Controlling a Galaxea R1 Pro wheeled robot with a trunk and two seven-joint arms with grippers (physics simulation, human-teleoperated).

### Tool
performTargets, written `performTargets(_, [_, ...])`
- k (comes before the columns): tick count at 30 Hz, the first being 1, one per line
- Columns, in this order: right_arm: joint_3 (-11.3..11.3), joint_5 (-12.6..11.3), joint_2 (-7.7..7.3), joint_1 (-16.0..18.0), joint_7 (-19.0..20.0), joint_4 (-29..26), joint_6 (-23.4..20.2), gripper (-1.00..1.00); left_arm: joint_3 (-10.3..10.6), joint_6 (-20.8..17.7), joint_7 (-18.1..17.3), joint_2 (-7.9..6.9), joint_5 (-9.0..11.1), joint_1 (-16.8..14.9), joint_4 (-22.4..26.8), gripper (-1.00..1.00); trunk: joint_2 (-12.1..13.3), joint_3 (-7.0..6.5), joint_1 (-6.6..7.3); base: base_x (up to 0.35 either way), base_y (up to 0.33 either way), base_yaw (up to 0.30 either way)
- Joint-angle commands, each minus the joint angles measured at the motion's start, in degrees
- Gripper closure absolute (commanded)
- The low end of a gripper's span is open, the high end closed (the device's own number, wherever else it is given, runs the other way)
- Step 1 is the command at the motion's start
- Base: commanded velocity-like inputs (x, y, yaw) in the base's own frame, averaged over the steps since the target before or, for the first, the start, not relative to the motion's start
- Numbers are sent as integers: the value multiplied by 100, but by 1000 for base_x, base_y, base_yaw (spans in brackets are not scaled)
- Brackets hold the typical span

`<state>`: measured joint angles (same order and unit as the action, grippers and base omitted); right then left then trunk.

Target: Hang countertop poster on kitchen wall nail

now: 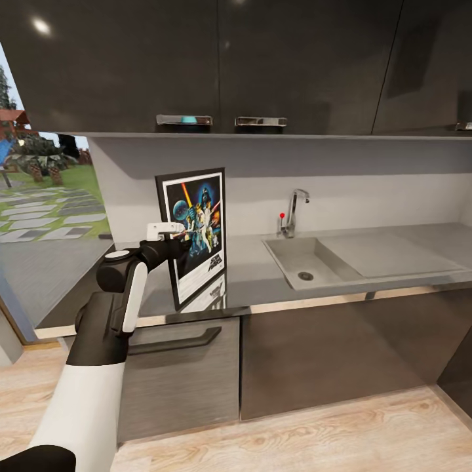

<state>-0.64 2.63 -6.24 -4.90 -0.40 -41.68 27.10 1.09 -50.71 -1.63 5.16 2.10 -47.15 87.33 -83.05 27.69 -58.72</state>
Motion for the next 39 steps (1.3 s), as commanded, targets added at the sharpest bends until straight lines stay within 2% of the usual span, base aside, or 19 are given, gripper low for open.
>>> performTargets(1, [-7, 27, 0, -2, -4, -7, 5, -100, -4, -27, -4, 2, 19, -4, 4, -100, -3, 5, 0, 10, 0, 0])
performTargets(25, [-7, 27, 0, -2, -4, 0, 14, -100, -10, -27, -10, -2, 19, -4, 10, -100, -3, 5, 0, 31, 0, 0])
performTargets(26, [-7, 27, 0, -2, -4, 1, 14, -100, -11, -29, -11, -3, 19, -4, 11, 100, -3, 5, 0, 11, 0, 0])
performTargets(39, [-7, 27, 0, -2, -4, 2, 11, -100, -3, -36, -21, -5, 19, -4, 47, 100, -3, 5, 0, 2, 0, 0])
